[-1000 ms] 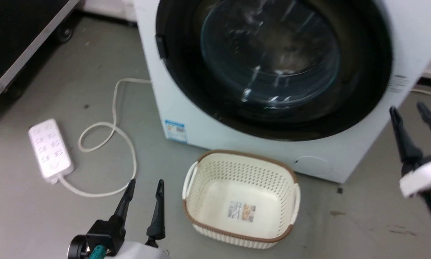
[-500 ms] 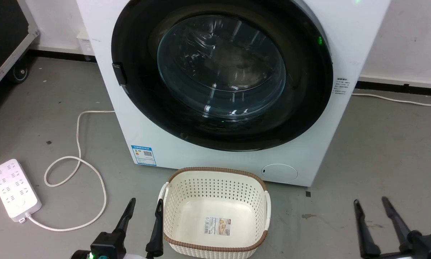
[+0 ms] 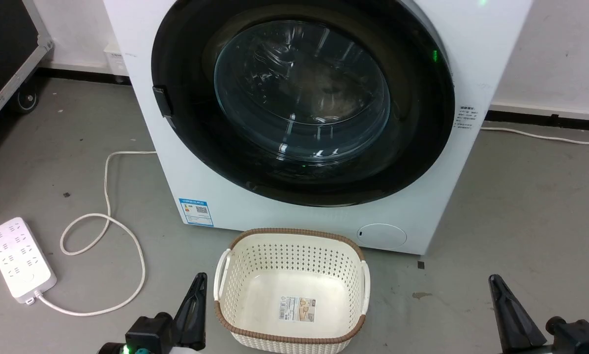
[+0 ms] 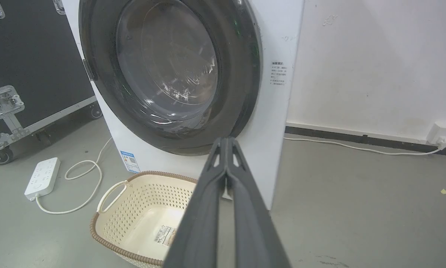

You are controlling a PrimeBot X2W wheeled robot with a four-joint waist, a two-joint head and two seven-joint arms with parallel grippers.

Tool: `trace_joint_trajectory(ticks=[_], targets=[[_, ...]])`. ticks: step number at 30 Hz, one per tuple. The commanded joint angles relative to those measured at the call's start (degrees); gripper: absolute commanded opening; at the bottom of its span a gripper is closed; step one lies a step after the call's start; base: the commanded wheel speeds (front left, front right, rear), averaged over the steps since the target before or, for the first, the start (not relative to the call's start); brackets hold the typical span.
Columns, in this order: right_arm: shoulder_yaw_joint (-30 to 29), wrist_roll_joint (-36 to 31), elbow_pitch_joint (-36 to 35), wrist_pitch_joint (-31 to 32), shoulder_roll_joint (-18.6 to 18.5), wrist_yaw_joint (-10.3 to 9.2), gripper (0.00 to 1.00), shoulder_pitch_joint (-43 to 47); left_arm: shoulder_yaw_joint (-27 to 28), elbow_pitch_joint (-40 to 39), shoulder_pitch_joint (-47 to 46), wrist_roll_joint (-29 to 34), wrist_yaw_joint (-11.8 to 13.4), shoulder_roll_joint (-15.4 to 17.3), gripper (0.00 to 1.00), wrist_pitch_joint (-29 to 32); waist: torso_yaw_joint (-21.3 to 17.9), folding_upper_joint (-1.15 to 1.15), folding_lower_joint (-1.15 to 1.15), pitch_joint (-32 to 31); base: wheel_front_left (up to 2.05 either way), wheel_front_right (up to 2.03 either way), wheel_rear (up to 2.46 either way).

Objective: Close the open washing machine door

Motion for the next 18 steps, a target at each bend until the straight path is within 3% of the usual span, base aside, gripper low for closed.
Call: trace_joint_trajectory(ticks=[1,18], targets=[[0.1,-0.3,-0.2,0.3,0.1,0.00,0.00,-0.4,0.2,-0.3,-0.2,0.5,0.2,0.0,0.00,0.3,0.0,0.00,0.00,0.0,0.00,0.00,0.00],[0.6,-1.2,-0.8,2.5,0.4,-0.01,0.00,-1.5,1.2,-1.5,-0.7,1.8,0.6,0.0,0.00,2.5,-0.2,0.00,0.00,0.2,0.00,0.00,0.00]])
